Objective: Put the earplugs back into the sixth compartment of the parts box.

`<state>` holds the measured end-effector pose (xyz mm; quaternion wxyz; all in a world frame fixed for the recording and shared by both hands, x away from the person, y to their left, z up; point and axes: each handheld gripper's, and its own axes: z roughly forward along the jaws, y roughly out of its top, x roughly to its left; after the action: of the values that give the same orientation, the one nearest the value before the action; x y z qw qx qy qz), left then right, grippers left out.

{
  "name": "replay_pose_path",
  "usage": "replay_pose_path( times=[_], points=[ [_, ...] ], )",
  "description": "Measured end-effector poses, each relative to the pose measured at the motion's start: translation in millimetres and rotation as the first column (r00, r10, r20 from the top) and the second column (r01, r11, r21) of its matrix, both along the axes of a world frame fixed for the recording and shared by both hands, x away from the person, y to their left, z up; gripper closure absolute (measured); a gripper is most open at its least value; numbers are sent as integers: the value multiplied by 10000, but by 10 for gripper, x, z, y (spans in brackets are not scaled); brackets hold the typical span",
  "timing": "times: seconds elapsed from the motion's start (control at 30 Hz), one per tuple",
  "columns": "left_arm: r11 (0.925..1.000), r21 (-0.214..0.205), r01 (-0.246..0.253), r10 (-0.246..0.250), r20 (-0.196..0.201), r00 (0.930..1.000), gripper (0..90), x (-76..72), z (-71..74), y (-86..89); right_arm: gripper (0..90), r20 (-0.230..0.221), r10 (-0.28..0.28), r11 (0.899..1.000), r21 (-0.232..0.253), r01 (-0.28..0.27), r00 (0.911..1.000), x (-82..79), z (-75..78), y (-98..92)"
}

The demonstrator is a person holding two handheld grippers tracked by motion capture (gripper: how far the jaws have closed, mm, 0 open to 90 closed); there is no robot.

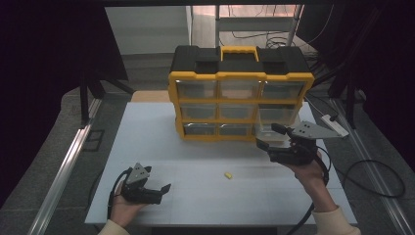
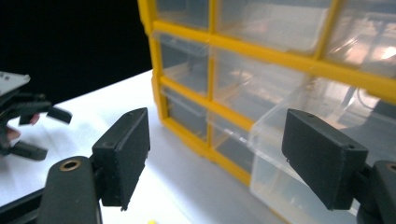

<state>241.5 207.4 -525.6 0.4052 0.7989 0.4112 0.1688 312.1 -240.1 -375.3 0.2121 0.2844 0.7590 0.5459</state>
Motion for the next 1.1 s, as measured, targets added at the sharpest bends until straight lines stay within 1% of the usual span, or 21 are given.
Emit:
replay_pose_path(
  times=[0.1, 0.17, 0.23, 0.4, 0.53, 0.63, 0.7, 0.73, 0.9, 0.93, 1.1],
  points=[
    [10000, 0, 31, -31, 21, 10000, 26, -4, 0, -3, 239, -122, 157, 9998, -156, -159, 9998, -21, -45, 44],
    [10000, 18, 35, -35, 40, 10000, 27, -5, 1, -3, 240, -317, 255, 9991, -341, -265, 9992, -31, -95, 97],
    [10000, 13, 26, -26, 51, 10000, 27, -7, 2, -2, 240, -441, 354, 9986, -388, -372, 9984, -33, -119, 134],
    [10000, 26, 47, -47, 63, 10000, 27, -6, 1, 0, 240, -640, 758, 9934, -815, -809, 9951, -48, -194, 279],
    [10000, 22, 64, -64, 61, 10000, 27, -8, 0, -3, 241, -880, 922, 9902, -965, -1007, 9918, -45, -266, 362],
    [10000, 19, 50, -50, 88, 9999, 27, -8, 0, -2, 241, -1077, 1092, 9860, -1141, -1214, 9882, -39, -326, 429],
    [10000, 21, 60, -60, 79, 10000, 27, -9, -1, -4, 241, -1208, 1199, 9817, -1337, -1358, 9854, -35, -373, 480],
    [10000, 19, 64, -64, 77, 10000, 27, -9, -1, -4, 240, -1352, 1273, 9785, -1450, -1467, 9826, -29, -414, 517],
    [10000, 31, 89, -89, 69, 9999, 27, -8, -2, -5, 240, -1649, 1311, 9721, -1721, -1594, 9776, -9, -508, 595],
    [10000, 37, 91, -91, 67, 9999, 28, -8, -2, -5, 240, -1723, 1310, 9695, -1835, -1624, 9763, -3, -531, 612],
    [9999, 50, 95, -95, 40, 9999, 28, -9, -3, -9, 240, -2016, 1229, 9638, -2091, -1653, 9717, 30, -624, 676]
  ],
)
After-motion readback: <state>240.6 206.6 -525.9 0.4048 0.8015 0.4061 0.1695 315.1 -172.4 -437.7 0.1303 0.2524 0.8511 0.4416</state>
